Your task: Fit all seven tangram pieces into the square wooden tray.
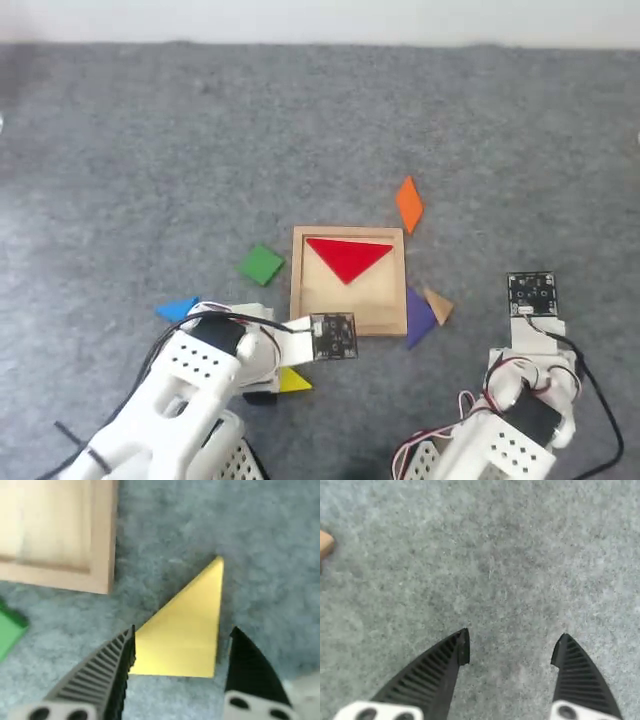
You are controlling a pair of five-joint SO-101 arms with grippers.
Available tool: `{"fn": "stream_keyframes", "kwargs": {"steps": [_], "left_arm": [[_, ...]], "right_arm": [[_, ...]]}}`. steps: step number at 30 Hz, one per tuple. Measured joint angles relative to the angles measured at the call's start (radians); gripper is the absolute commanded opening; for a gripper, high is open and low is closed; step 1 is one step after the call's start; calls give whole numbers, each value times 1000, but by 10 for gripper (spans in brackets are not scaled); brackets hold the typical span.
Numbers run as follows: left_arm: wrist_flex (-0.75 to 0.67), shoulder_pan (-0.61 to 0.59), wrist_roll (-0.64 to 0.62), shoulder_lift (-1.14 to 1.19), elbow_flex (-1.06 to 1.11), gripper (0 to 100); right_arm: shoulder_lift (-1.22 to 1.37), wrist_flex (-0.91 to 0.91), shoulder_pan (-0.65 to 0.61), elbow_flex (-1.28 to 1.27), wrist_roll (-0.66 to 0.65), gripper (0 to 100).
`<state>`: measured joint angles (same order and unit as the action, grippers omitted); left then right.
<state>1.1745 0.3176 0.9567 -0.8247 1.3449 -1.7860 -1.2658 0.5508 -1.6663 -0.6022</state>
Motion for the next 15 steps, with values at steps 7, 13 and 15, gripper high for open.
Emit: {"fn": "stream_keyframes", "kwargs": {"steps": [7,13,15], "left_arm": [[-138,-89,8,0,31,278],[-230,-207,23,0,29,279],[-239,-252,51,0,9,279]], "right_arm": [[0,0,0,0,0,281],[0,0,0,0,0,281],[0,0,0,0,0,281]]}}
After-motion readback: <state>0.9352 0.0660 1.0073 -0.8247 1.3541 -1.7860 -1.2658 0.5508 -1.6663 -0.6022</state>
